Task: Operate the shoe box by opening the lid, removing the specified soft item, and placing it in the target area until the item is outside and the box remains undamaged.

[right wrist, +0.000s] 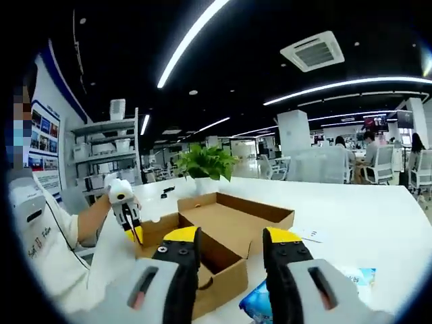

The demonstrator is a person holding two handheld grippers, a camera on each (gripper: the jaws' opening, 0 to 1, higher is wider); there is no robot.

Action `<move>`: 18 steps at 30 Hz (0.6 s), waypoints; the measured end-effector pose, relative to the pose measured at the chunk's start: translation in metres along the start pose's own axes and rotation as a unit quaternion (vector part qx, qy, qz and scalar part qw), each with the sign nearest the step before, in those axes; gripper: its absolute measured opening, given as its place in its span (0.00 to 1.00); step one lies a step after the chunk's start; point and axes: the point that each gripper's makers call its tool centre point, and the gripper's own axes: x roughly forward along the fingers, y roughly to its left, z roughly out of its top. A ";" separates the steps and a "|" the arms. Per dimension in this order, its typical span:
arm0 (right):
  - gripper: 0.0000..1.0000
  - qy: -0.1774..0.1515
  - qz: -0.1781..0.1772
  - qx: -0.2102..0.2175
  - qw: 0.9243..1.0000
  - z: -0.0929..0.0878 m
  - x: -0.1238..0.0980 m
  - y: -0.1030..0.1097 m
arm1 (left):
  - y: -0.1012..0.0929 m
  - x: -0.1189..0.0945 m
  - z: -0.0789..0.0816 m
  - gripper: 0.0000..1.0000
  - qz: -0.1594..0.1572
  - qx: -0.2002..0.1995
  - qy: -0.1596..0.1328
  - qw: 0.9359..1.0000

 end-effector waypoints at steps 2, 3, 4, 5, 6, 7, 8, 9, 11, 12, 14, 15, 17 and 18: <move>0.21 0.004 -0.004 0.000 1.000 -0.003 0.000 -0.001 | 0.000 0.000 0.000 0.04 0.000 0.000 0.000 1.000; 0.20 0.014 -0.002 -0.011 1.000 -0.007 0.000 0.000 | 0.000 0.000 0.000 0.04 0.001 0.000 0.000 1.000; 0.21 0.015 -0.008 -0.016 1.000 -0.009 0.000 -0.001 | 0.000 0.000 0.000 0.04 0.001 0.000 0.000 1.000; 0.19 0.013 -0.010 -0.016 1.000 -0.009 0.000 -0.001 | 0.000 0.000 0.000 0.04 0.002 0.000 0.000 1.000; 0.16 0.011 -0.012 -0.015 1.000 -0.009 -0.001 -0.001 | 0.000 0.000 0.000 0.04 0.003 0.000 -0.001 1.000; 0.14 0.011 -0.013 -0.014 1.000 -0.010 -0.002 0.001 | 0.000 0.000 0.000 0.04 0.003 0.000 -0.002 1.000; 0.16 0.010 -0.014 -0.012 1.000 -0.011 -0.003 0.003 | 0.000 0.000 0.000 0.04 0.004 0.000 -0.003 1.000; 0.16 0.011 -0.015 -0.009 1.000 -0.012 -0.003 0.004 | 0.000 0.000 0.001 0.04 0.004 0.000 -0.005 1.000; 0.20 0.011 -0.010 -0.006 1.000 -0.015 -0.001 0.007 | 0.000 0.000 0.001 0.04 0.001 -0.002 -0.004 1.000; 0.22 0.013 -0.013 0.002 1.000 -0.016 0.001 0.006 | 0.000 0.000 0.001 0.04 0.000 -0.003 -0.003 1.000; 0.25 0.025 0.009 0.022 0.999 -0.021 0.003 0.014 | 0.000 0.000 0.001 0.03 -0.001 -0.005 -0.001 1.000; 0.30 0.022 0.010 0.029 0.999 -0.020 0.005 0.015 | 0.000 0.000 0.001 0.03 -0.001 -0.005 -0.001 1.000; 0.41 0.019 0.015 0.029 0.999 -0.020 0.006 0.018 | 0.000 0.000 0.001 0.03 -0.001 -0.005 -0.002 1.000; 0.42 0.018 0.018 0.029 0.999 -0.019 0.006 0.020 | 0.000 0.000 0.001 0.04 0.000 -0.006 -0.005 1.000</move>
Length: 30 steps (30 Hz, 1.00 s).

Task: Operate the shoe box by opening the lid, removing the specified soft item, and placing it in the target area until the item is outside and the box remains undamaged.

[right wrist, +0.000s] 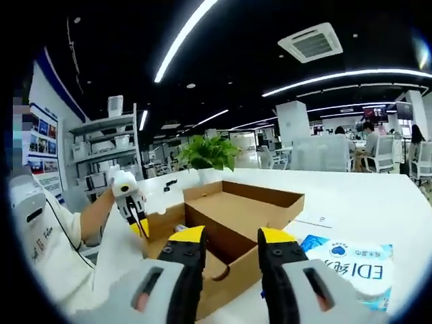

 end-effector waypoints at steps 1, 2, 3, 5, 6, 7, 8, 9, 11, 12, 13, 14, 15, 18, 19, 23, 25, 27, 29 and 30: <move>0.41 -0.004 -0.004 -0.009 1.000 0.002 0.001 0.000 | 0.000 0.000 0.000 0.04 0.000 -0.001 -0.001 1.000; 0.42 -0.008 -0.007 -0.017 1.000 0.003 0.001 0.000 | 0.000 0.000 0.000 0.04 0.000 -0.002 -0.002 1.000; 0.43 -0.012 -0.011 -0.026 1.000 0.005 0.002 0.001 | 0.000 0.000 0.000 0.03 0.000 -0.003 -0.003 1.000; 0.33 -0.002 -0.001 -0.035 0.999 0.000 0.002 0.005 | 0.000 0.000 0.001 0.03 -0.002 -0.003 -0.008 1.000; 0.28 -0.001 -0.021 -0.049 0.999 0.000 0.003 -0.001 | 0.000 -0.001 0.001 0.03 -0.003 -0.004 -0.010 1.000; 0.25 -0.002 -0.032 -0.074 0.997 0.002 0.004 -0.005 | 0.000 -0.001 0.001 0.03 -0.003 -0.004 -0.010 1.000; 0.23 -0.002 -0.028 -0.083 0.996 0.002 0.005 -0.003 | 0.000 -0.001 0.001 0.03 -0.004 -0.005 -0.009 1.000; 0.23 -0.001 -0.022 -0.073 0.997 0.001 0.007 0.001 | 0.000 0.000 0.001 0.03 -0.005 -0.005 -0.008 1.000; 0.20 0.001 -0.011 -0.073 0.997 0.002 0.010 0.006 | 0.000 0.000 0.001 0.03 -0.005 -0.005 -0.007 1.000; 0.20 0.004 -0.001 -0.073 0.997 0.003 0.013 0.010 | 0.000 0.000 0.001 0.03 -0.006 -0.005 -0.007 1.000; 0.21 0.006 0.000 -0.069 0.998 0.004 0.014 0.012 | 0.000 -0.001 0.001 0.03 -0.005 -0.005 -0.008 1.000; 0.20 -0.001 0.006 -0.068 0.998 0.007 0.015 0.015 | 0.000 -0.001 0.001 0.03 -0.005 -0.004 -0.009 1.000; 0.20 -0.007 0.014 -0.063 0.998 0.010 0.016 0.020 | 0.000 -0.001 0.001 0.03 -0.005 -0.003 -0.009 1.000; 0.19 -0.010 0.055 -0.038 0.998 0.013 0.018 0.036 | 0.000 -0.001 0.001 0.03 -0.006 -0.004 -0.010 1.000; 0.20 -0.015 0.065 -0.028 0.997 0.015 0.018 0.040 | 0.000 -0.001 0.001 0.03 -0.007 -0.005 -0.010 1.000; 0.24 -0.021 0.084 -0.011 0.996 0.015 0.022 0.052 | 0.000 -0.001 0.001 0.02 -0.009 -0.006 -0.009 1.000; 0.25 -0.021 0.091 -0.017 0.995 0.013 0.024 0.056 | 0.000 -0.001 0.001 0.02 -0.009 -0.005 -0.008 1.000; 0.17 -0.023 0.104 -0.028 0.994 0.012 0.027 0.060 | 0.000 -0.001 0.001 0.02 -0.009 -0.005 -0.009 1.000; 0.17 -0.019 0.111 -0.021 0.993 0.011 0.030 0.062 | 0.000 -0.001 0.001 0.02 -0.011 -0.008 -0.007 1.000; 0.20 -0.016 0.116 -0.017 0.993 0.011 0.033 0.064 | 0.000 -0.001 0.001 0.02 -0.013 -0.009 -0.006 1.000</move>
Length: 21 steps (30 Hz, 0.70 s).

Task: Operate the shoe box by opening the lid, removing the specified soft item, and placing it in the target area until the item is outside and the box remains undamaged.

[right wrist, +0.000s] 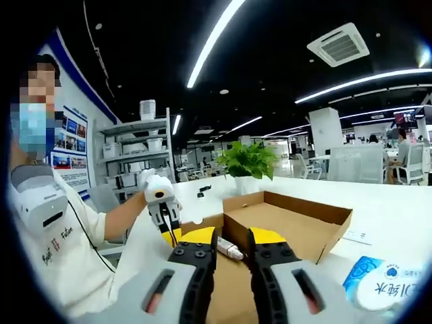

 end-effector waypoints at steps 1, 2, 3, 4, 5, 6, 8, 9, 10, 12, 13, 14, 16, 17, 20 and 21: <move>0.22 -0.010 0.007 0.004 1.000 0.003 0.003 0.003 | 0.000 0.000 0.000 0.02 -0.001 -0.001 0.001 1.000; 0.23 -0.009 0.005 0.005 1.000 0.003 0.004 0.003 | -0.001 0.000 0.000 0.02 -0.001 0.000 0.001 1.000; 0.24 -0.010 0.005 0.006 1.000 0.004 0.005 0.003 | -0.001 0.000 0.000 0.02 -0.001 -0.001 0.000 1.000; 0.25 -0.011 0.010 0.008 1.000 0.004 0.007 0.005 | -0.001 0.000 0.000 0.02 0.000 -0.001 -0.001 1.000; 0.25 -0.011 0.012 0.004 1.000 0.004 0.009 0.006 | -0.001 0.000 0.000 0.02 0.000 0.000 -0.001 1.000; 0.27 -0.010 0.012 -0.001 1.000 0.004 0.011 0.007 | -0.001 0.000 0.000 0.02 0.000 0.000 -0.001 1.000; 0.28 -0.007 0.017 -0.006 1.000 0.004 0.014 0.010 | -0.001 0.000 0.001 0.02 0.000 0.000 0.000 1.000; 0.28 -0.006 0.019 -0.005 1.000 0.005 0.016 0.012 | -0.001 0.000 0.001 0.02 0.000 0.000 0.000 1.000; 0.27 -0.006 0.021 -0.005 1.000 0.006 0.017 0.013 | -0.001 0.000 0.001 0.02 0.000 0.000 -0.001 1.000; 0.29 -0.001 0.022 -0.003 1.000 0.006 0.020 0.014 | -0.001 0.000 0.001 0.02 0.000 -0.001 -0.001 1.000; 0.30 0.003 0.023 0.000 1.000 0.005 0.022 0.014 | -0.001 0.000 0.001 0.02 0.000 -0.003 -0.001 1.000; 0.30 0.006 0.022 0.000 1.000 0.005 0.022 0.015 | -0.001 0.001 0.001 0.02 0.001 -0.004 0.000 1.000; 0.29 0.003 0.018 -0.003 1.000 0.005 0.023 0.013 | -0.001 0.001 0.001 0.02 0.003 -0.007 0.001 1.000; 0.29 -0.002 0.022 0.012 1.000 0.006 0.025 0.013 | -0.001 0.001 0.001 0.02 0.004 -0.007 0.001 1.000; 0.23 -0.019 0.005 0.002 1.000 0.012 0.024 0.009 | 0.000 0.001 0.001 0.02 0.007 -0.009 0.001 1.000; 0.22 -0.028 -0.003 -0.010 1.000 0.015 0.023 0.008 | 0.001 0.001 0.001 0.02 0.007 -0.009 0.001 1.000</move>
